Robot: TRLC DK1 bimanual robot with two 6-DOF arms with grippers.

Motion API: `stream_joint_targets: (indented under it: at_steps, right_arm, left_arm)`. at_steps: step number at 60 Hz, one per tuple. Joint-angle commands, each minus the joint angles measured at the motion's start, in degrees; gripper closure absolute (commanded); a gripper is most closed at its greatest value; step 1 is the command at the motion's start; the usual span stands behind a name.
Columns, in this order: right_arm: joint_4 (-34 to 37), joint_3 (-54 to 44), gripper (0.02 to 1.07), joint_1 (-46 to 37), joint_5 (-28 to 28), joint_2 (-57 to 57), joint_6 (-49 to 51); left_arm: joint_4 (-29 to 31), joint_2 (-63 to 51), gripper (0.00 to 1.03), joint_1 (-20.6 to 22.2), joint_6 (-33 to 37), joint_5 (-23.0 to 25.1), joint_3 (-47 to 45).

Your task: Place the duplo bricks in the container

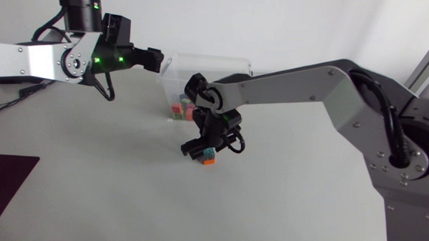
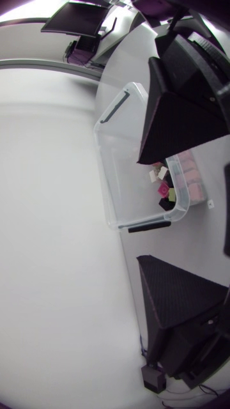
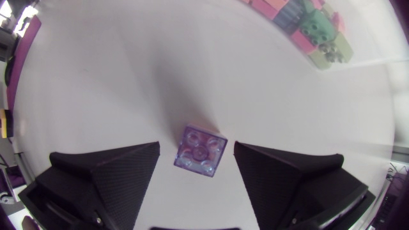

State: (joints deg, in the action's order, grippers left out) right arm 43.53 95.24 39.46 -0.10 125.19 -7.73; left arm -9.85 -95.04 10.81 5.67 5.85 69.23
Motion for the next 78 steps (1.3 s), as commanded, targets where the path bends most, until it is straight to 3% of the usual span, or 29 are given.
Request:
stream_joint_targets:
  at_steps: [1, 13, 21, 41, 51, 78]
  right_arm:
    - [1.21, 1.79, 0.33, 0.79, 0.63, 2.61, -1.77]
    - [2.26, 3.11, 0.53, 0.62, 1.86, 4.28, -2.29]
    - [2.44, 2.49, 0.73, 0.53, 2.21, 4.37, -2.38]
    - [-1.69, -2.96, 0.75, -0.44, 3.79, -3.28, -1.33]
    - [-2.66, -2.52, 0.75, -1.67, 4.58, -8.73, -1.06]
    - [-10.48, 1.09, 0.75, -4.92, 6.6, -16.82, 0.43]
  left_arm:
    - [-1.75, 3.37, 0.04, -0.79, -1.72, -0.05, -3.75]
    - [-4.57, 9.0, 0.04, -0.88, -1.45, -0.05, -9.82]
    - [-4.66, 12.34, 0.04, -0.79, -1.63, -0.13, -12.63]
    - [-7.82, 20.95, 0.04, -2.11, -1.37, -0.13, -22.65]
    - [-11.6, 25.44, 0.04, -2.81, -1.19, -0.22, -28.8]
    - [-12.48, 33.17, 0.04, -5.8, 0.66, -2.16, -41.55]
